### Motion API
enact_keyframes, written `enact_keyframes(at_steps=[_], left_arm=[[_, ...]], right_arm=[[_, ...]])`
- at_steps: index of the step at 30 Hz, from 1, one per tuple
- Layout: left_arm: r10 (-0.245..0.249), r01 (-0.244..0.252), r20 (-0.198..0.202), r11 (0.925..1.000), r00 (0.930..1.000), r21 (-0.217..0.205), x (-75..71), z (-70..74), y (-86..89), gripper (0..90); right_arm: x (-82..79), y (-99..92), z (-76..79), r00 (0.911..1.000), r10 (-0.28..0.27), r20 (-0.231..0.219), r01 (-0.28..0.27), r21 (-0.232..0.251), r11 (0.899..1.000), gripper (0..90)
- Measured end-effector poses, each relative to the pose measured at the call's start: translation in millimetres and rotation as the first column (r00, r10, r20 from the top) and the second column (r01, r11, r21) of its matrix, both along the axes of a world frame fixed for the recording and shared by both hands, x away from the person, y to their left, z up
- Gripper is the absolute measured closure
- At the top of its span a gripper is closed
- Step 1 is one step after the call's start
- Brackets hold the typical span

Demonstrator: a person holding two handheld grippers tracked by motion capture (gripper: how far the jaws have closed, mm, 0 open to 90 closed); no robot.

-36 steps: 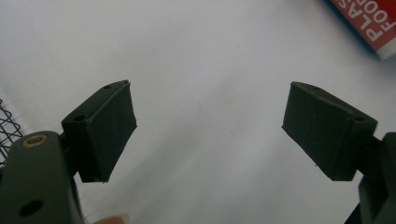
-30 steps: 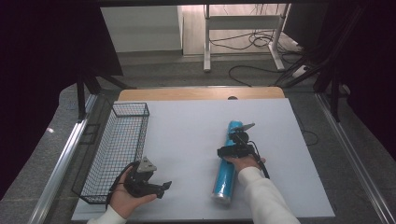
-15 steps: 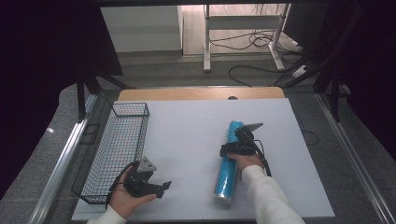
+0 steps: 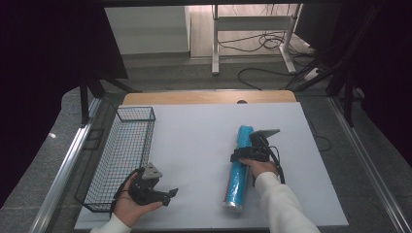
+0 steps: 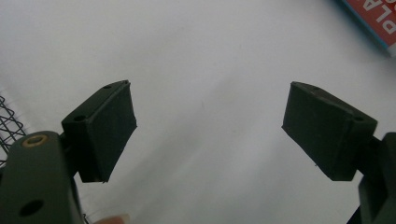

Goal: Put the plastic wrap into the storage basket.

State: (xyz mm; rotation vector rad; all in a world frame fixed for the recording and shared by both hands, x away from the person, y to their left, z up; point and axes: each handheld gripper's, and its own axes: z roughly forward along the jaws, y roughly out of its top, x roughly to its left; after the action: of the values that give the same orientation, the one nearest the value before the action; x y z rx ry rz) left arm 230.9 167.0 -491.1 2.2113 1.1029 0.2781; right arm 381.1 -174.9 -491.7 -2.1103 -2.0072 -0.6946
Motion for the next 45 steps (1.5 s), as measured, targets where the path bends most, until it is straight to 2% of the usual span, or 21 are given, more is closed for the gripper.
enact_keyframes(at_steps=[6, 12, 16, 22, 24, 26, 28, 29, 30, 31, 35, 36, 38, 41, 42, 43, 44, 45], left_arm=[[0.0, 0.0, 0.001, 1.0, 1.0, 0.001, -0.2, 0.0, -0.1, 16.9], [0.0, 0.0, 0.0, 1.0, 1.0, 0.004, 0.0, -0.4, -0.3, 16.9], [0.002, -0.002, 0.0, 1.0, 1.0, 0.003, 0.0, -0.4, 0.1, 16.8], [0.004, -0.004, 0.0, 1.0, 1.0, 0.001, 0.1, -0.6, 0.6, 16.8], [0.004, -0.004, 0.0, 1.0, 1.0, 0.001, 0.0, -0.6, 0.3, 16.8], [0.004, -0.004, 0.0, 1.0, 1.0, 0.002, 0.0, -0.6, 0.2, 16.8], [0.003, -0.003, -0.001, 1.0, 1.0, 0.003, 0.1, -0.8, 0.0, 16.8], [0.003, -0.003, -0.001, 1.0, 1.0, 0.003, 0.1, -0.8, 0.0, 16.8], [0.004, -0.004, -0.001, 1.0, 1.0, 0.004, 0.2, -0.8, 0.0, 16.8], [0.005, -0.005, -0.001, 1.0, 1.0, 0.004, 0.2, -0.9, 0.0, 16.8], [0.006, -0.006, 0.0, 1.0, 1.0, 0.005, 0.3, -0.9, -0.1, 16.7], [0.006, -0.006, -0.001, 1.0, 1.0, 0.007, 0.5, -1.0, -0.3, 16.7], [0.006, -0.006, -0.001, 0.9999, 1.0, 0.008, 0.6, -1.0, -0.4, 16.8], [0.008, -0.008, 0.0, 0.9999, 1.0, 0.01, 0.5, -1.3, -0.7, 16.7], [0.009, -0.009, -0.001, 0.9999, 1.0, 0.01, 0.5, -1.4, -0.7, 16.7], [0.009, -0.009, -0.001, 0.9999, 1.0, 0.01, 0.5, -1.4, -0.7, 16.7], [0.01, -0.01, -0.001, 0.9999, 1.0, 0.011, 0.5, -1.4, -0.8, 16.7], [0.012, -0.012, -0.003, 0.9999, 0.9999, 0.01, 0.2, -1.6, -1.1, 16.7]], right_arm=[[-2.0, -5.4, 4.9, 1.0, 0.001, 0.009, -0.002, 0.05, 0.999, 30.7], [-2.6, -10.6, 4.4, 0.9999, -0.008, 0.008, 0.007, 0.072, 0.997, 30.8], [-2.4, -13.2, 1.2, 0.9999, -0.009, 0.009, 0.008, 0.096, 0.995, 31.1], [-3.0, -18.7, 5.5, 0.9998, 0.0, 0.022, -0.003, 0.143, 0.99, 31.7], [-3.9, -25.0, 10.2, 0.9993, -0.021, 0.032, 0.015, 0.195, 0.981, 31.9], [-4.6, -27.0, 12.3, 0.9989, -0.024, 0.04, 0.015, 0.211, 0.977, 32.0], [-6.1, -31.7, 18.8, 0.9969, -0.02, 0.076, 0.0, 0.26, 0.966, 32.2], [-6.1, -31.7, 18.8, 0.9969, -0.02, 0.076, 0.0, 0.26, 0.966, 32.2], [-7.2, -34.2, 23.0, 0.9953, -0.015, 0.095, -0.013, 0.285, 0.958, 32.3], [-7.2, -34.2, 23.0, 0.9953, -0.015, 0.095, -0.013, 0.285, 0.958, 32.3], [-10.9, -37.0, 30.2, 0.9916, -0.015, 0.129, -0.029, 0.329, 0.944, 32.5], [-12.4, -38.2, 32.3, 0.9879, -0.015, 0.154, -0.04, 0.342, 0.939, 32.5], [-12.7, -38.5, 32.9, 0.9863, -0.015, 0.164, -0.044, 0.347, 0.937, 32.6], [-13.6, -39.6, 34.2, 0.9786, -0.005, 0.206, -0.07, 0.359, 0.931, 32.7], [-14.4, -40.1, 36.4, 0.975, -0.004, 0.222, -0.082, 0.374, 0.924, 32.7], [-14.4, -40.1, 36.4, 0.975, -0.004, 0.222, -0.082, 0.374, 0.924, 32.7], [-14.8, -41.0, 37.5, 0.9692, -0.007, 0.246, -0.092, 0.387, 0.918, 32.7], [-15.1, -41.7, 38.6, 0.9677, -0.008, 0.252, -0.095, 0.395, 0.914, 32.7]])
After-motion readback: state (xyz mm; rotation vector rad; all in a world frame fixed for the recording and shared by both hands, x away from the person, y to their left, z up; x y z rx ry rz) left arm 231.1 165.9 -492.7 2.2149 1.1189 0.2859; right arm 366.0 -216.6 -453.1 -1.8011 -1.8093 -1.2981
